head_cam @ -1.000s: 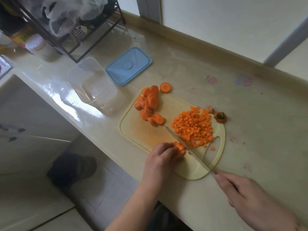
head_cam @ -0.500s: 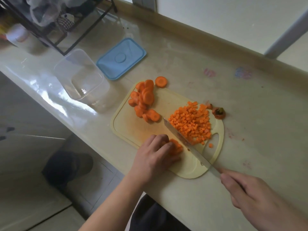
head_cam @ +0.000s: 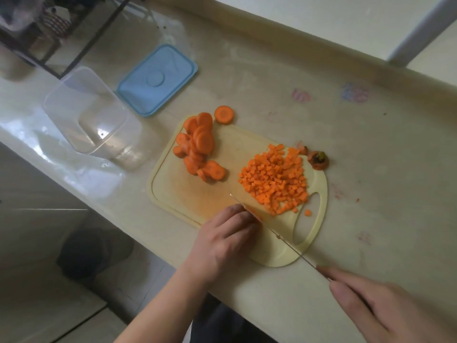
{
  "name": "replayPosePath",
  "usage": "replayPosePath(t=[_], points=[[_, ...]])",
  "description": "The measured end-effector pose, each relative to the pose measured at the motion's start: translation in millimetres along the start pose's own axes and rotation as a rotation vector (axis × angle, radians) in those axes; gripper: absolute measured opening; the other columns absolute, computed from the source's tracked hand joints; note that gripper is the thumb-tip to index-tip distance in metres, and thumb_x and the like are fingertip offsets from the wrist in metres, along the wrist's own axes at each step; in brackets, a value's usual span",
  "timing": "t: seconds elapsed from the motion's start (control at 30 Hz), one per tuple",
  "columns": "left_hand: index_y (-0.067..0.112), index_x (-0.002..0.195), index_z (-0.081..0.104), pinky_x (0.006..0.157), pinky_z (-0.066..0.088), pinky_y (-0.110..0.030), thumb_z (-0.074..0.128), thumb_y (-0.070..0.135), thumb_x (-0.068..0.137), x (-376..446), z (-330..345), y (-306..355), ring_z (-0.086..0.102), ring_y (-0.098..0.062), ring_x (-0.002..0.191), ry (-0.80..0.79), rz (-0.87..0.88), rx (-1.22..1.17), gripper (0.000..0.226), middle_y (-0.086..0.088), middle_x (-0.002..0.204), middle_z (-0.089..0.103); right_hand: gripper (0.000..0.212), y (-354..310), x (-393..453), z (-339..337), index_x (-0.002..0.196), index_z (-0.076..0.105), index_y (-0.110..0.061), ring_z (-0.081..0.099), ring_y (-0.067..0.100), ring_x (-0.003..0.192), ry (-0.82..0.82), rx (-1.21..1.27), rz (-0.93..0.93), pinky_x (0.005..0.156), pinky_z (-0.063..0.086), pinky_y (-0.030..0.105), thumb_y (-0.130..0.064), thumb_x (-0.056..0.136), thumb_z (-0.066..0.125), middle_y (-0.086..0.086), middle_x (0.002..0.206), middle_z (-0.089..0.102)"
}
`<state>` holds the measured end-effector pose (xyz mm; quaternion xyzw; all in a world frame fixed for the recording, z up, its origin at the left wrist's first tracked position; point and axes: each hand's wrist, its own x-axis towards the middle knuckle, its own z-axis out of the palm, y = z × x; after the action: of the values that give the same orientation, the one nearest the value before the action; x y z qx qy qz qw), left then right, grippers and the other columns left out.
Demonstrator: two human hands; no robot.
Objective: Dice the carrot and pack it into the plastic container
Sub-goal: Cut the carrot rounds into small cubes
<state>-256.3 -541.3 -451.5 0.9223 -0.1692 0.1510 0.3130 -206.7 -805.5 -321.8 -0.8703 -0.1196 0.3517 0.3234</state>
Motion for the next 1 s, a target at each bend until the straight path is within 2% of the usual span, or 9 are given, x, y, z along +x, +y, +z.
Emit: replayPosePath(t=[0.1,0.17,0.23,0.33,0.43,0.5,0.67,0.8,1.0], points=[[-0.003,0.107,0.076,0.091,0.055,-0.042,0.084,-0.009,0.078,0,-1,-1,0.066,-0.033,0.115,-0.012,-0.033,-0.016,0.031,-0.014,0.118,0.072,0.049,2,7,0,0.111,0.053,-0.064,0.059,-0.011,0.104,-0.010,-0.152,-0.171,0.088,0.043,0.010,-0.075,0.087,0.012,-0.036,0.101,0.064],[-0.003,0.109,0.076,0.093,0.054,-0.042,0.083,-0.008,0.079,0,-1,-1,0.065,-0.032,0.116,-0.017,-0.047,-0.019,0.032,-0.014,0.120,0.071,0.050,-1,13,3,0.109,0.050,-0.066,0.055,-0.018,0.101,-0.028,-0.109,-0.121,0.082,0.037,0.001,-0.074,0.084,0.008,-0.041,0.101,0.059],[-0.002,0.111,0.075,0.094,0.054,-0.042,0.083,-0.008,0.079,1,-1,-1,0.065,-0.033,0.116,-0.017,-0.049,-0.010,0.032,-0.014,0.121,0.071,0.051,-4,21,5,0.105,0.046,-0.068,0.050,-0.024,0.096,-0.020,-0.100,-0.135,0.080,0.037,0.001,-0.081,0.078,0.005,-0.049,0.102,0.051],[-0.002,0.111,0.075,0.092,0.054,-0.042,0.083,-0.005,0.081,-1,0,2,0.066,-0.034,0.111,-0.005,-0.038,0.021,0.032,-0.014,0.117,0.071,0.058,-4,27,8,0.093,0.057,-0.042,0.061,-0.005,0.076,-0.052,-0.047,-0.127,0.068,0.046,0.014,-0.077,0.082,0.012,-0.019,0.082,0.065],[-0.002,0.112,0.075,0.089,0.054,-0.044,0.082,-0.001,0.084,-6,2,4,0.066,-0.035,0.108,0.008,-0.046,0.066,0.029,-0.015,0.113,0.071,0.064,-3,25,3,0.084,0.059,-0.026,0.058,0.008,0.061,-0.048,-0.029,-0.115,0.060,0.046,0.022,-0.075,0.082,0.018,-0.004,0.066,0.061],[-0.002,0.113,0.075,0.089,0.054,-0.045,0.080,0.000,0.085,-7,2,5,0.065,-0.035,0.109,0.016,-0.052,0.090,0.028,-0.015,0.113,0.070,0.063,-5,21,1,0.086,0.061,-0.029,0.059,0.008,0.062,-0.046,-0.005,-0.100,0.059,0.046,0.022,-0.076,0.080,0.019,-0.004,0.067,0.062],[-0.004,0.108,0.075,0.090,0.053,-0.044,0.071,0.004,0.092,-4,0,5,0.065,-0.036,0.109,0.018,-0.044,0.053,0.018,-0.016,0.115,0.070,0.034,-16,10,0,0.086,0.054,-0.065,0.063,-0.004,0.071,-0.081,0.065,-0.074,0.061,0.043,0.007,-0.073,0.078,0.022,-0.020,0.070,0.065],[-0.005,0.104,0.076,0.090,0.053,-0.042,0.083,-0.009,0.077,-5,-1,5,0.065,-0.035,0.109,0.014,-0.075,0.020,0.028,-0.015,0.113,0.071,0.057,-7,3,2,0.114,0.053,-0.061,0.060,-0.013,0.093,-0.108,0.012,-0.066,0.080,0.048,0.013,-0.079,0.076,0.014,-0.027,0.095,0.067],[-0.002,0.102,0.077,0.092,0.054,-0.038,0.085,-0.008,0.075,-2,-1,6,0.065,-0.030,0.109,0.038,-0.076,0.001,0.029,-0.011,0.113,0.072,0.064,0,4,11,0.123,0.046,-0.057,0.052,-0.018,0.105,-0.068,-0.084,-0.103,0.089,0.040,0.008,-0.079,0.078,0.006,-0.031,0.106,0.063]])
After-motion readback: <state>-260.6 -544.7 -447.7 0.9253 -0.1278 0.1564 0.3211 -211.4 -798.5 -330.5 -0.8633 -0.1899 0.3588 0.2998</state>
